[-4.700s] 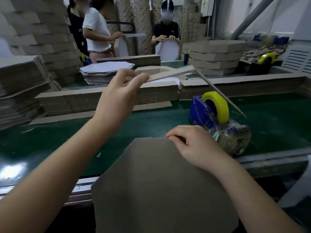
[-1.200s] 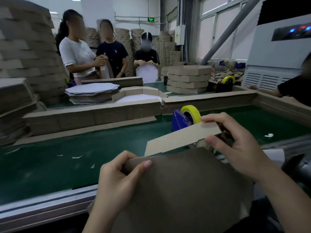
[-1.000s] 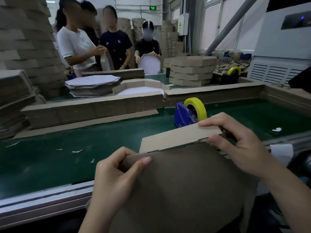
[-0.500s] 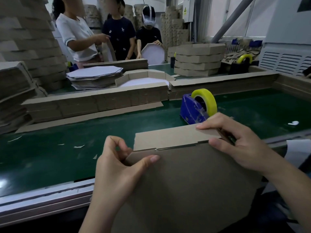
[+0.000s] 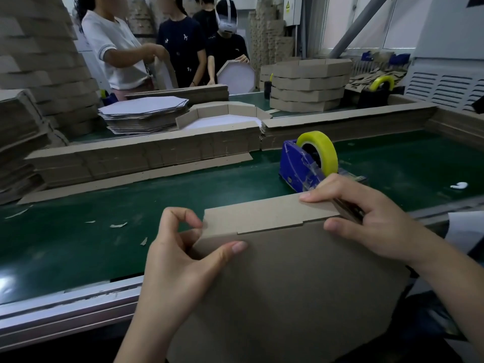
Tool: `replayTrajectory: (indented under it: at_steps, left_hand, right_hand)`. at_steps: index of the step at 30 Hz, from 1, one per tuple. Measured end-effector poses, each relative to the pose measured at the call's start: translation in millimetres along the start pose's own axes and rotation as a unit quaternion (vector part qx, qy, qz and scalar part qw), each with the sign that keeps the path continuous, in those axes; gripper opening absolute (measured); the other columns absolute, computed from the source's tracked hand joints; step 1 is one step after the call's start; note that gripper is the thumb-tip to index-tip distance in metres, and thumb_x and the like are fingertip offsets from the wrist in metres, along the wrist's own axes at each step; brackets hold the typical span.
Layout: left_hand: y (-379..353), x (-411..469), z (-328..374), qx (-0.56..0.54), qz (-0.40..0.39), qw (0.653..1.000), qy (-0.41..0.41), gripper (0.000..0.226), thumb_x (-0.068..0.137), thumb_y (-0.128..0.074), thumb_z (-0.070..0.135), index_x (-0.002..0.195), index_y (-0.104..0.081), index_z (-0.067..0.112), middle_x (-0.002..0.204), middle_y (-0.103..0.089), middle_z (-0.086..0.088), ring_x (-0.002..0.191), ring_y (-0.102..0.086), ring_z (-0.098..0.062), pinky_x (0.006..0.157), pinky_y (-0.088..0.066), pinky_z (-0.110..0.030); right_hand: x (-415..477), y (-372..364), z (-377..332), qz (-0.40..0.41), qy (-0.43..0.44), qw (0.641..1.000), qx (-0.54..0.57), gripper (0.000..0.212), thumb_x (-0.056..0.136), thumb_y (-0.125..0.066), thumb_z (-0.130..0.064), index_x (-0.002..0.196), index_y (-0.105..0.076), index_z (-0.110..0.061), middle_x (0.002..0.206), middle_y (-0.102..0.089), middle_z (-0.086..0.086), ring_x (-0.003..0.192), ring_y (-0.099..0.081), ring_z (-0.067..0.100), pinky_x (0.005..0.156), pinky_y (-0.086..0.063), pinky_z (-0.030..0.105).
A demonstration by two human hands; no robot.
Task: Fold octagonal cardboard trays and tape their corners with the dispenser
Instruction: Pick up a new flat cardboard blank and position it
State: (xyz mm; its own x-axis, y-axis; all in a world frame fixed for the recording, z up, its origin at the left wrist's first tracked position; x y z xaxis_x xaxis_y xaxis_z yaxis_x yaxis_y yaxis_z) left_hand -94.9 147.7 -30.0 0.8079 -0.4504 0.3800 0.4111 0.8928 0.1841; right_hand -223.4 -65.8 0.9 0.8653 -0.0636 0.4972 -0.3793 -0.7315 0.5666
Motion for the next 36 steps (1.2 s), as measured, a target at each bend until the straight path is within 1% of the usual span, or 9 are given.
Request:
replayTrajectory:
  at_steps: [2,5,7,11,17,29,32,34,36]
  left_hand:
    - [-7.3,-0.9,1.5,-0.012,-0.055,0.998,0.003,0.062,0.051,-0.082,0.054,0.103,-0.049,0.052,0.082,-0.075,0.003,0.066,-0.069,-0.028,0.059,-0.058,-0.046]
    - [-10.0,-1.5,10.6,0.088,-0.108,0.988,-0.072,0.067,0.070,-0.065,0.062,0.130,-0.037,0.066,0.102,-0.068,0.020,0.092,-0.061,0.008,0.078,-0.047,-0.007]
    - [-8.2,0.5,17.1,0.182,-0.106,0.970,-0.118,0.056,0.077,-0.050,0.070,0.131,-0.040,0.065,0.105,-0.050,0.011,0.101,-0.050,0.001,0.084,-0.035,-0.004]
    - [-17.0,2.6,41.8,0.313,-0.140,0.917,-0.204,0.043,0.089,-0.038,0.066,0.123,-0.059,0.051,0.129,-0.043,0.007,0.121,-0.042,-0.014,0.101,-0.033,-0.026]
    - [-55.2,3.8,59.2,0.399,-0.272,0.844,-0.236,0.047,0.092,-0.026,0.060,0.133,-0.047,0.053,0.123,-0.056,0.011,0.108,-0.052,-0.013,0.087,-0.047,-0.033]
    - [-67.7,0.6,62.8,0.406,-0.242,0.845,-0.250,0.045,0.093,-0.030,0.050,0.132,-0.053,0.047,0.111,-0.058,0.001,0.098,-0.054,-0.022,0.078,-0.048,-0.037]
    - [-67.0,-0.5,61.9,0.393,-0.227,0.851,-0.264,0.044,0.093,-0.034,0.047,0.129,-0.058,0.042,0.107,-0.061,0.000,0.093,-0.057,-0.024,0.073,-0.049,-0.038]
    - [-67.3,-1.7,61.6,0.389,-0.223,0.854,-0.262,0.043,0.093,-0.034,0.047,0.128,-0.059,0.042,0.106,-0.063,0.000,0.092,-0.059,-0.024,0.071,-0.051,-0.039]
    - [-68.2,-1.9,62.0,0.389,-0.222,0.856,-0.259,0.044,0.093,-0.033,0.048,0.127,-0.059,0.042,0.106,-0.063,0.001,0.093,-0.059,-0.024,0.071,-0.051,-0.039]
  right_hand:
    - [0.6,-2.1,2.6,-0.016,-0.008,1.000,0.011,0.046,0.086,-0.058,-0.060,0.119,-0.064,-0.028,0.110,-0.060,-0.008,0.108,-0.059,0.015,0.092,-0.045,0.020]
    - [1.5,-4.4,5.4,-0.032,-0.020,0.999,0.020,0.045,0.084,-0.060,-0.061,0.121,-0.061,-0.034,0.111,-0.059,-0.011,0.108,-0.058,0.014,0.091,-0.046,0.020]
    - [1.1,-5.3,5.7,-0.037,-0.021,0.999,0.024,0.045,0.084,-0.061,-0.059,0.121,-0.061,-0.035,0.112,-0.059,-0.014,0.110,-0.058,0.013,0.091,-0.046,0.018]
    - [-0.6,-5.4,4.4,-0.034,-0.016,0.999,0.025,0.044,0.085,-0.062,-0.057,0.121,-0.061,-0.033,0.112,-0.058,-0.015,0.111,-0.058,0.012,0.092,-0.045,0.019]
    - [-6.1,-2.7,6.2,-0.023,-0.019,0.999,0.017,0.046,0.086,-0.062,-0.056,0.122,-0.063,-0.027,0.113,-0.058,-0.014,0.112,-0.058,0.016,0.092,-0.044,0.021]
    - [-14.7,3.5,12.7,-0.043,-0.061,0.997,0.005,0.052,0.083,-0.053,-0.067,0.128,-0.055,-0.042,0.124,-0.055,-0.018,0.119,-0.052,0.008,0.094,-0.044,0.018]
    - [-9.5,48.7,34.1,0.150,-0.116,0.982,0.020,0.029,0.090,-0.051,-0.051,0.114,-0.063,-0.041,0.112,-0.061,-0.011,0.093,-0.058,0.000,0.077,-0.047,0.018]
    - [-14.0,82.6,61.7,0.275,-0.233,0.930,-0.064,0.014,0.094,-0.052,-0.042,0.097,-0.066,-0.038,0.107,-0.060,-0.008,0.090,-0.057,0.005,0.077,-0.041,0.024]
    - [-16.0,88.4,91.3,0.237,-0.373,0.889,-0.122,0.021,0.096,-0.051,-0.042,0.090,-0.068,-0.030,0.104,-0.060,-0.006,0.093,-0.055,0.013,0.076,-0.038,0.031]
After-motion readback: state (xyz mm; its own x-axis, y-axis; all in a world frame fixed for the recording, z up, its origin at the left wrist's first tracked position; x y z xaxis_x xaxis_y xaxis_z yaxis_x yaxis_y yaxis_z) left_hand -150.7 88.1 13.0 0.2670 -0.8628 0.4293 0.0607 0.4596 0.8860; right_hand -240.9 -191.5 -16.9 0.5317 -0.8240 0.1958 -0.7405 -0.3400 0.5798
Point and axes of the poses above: each hand's wrist, its own x-axis towards the middle knuckle, its own y-axis out of the back of the hand, z = x × y, the point moved 8 cm from there along x, towards the middle knuckle
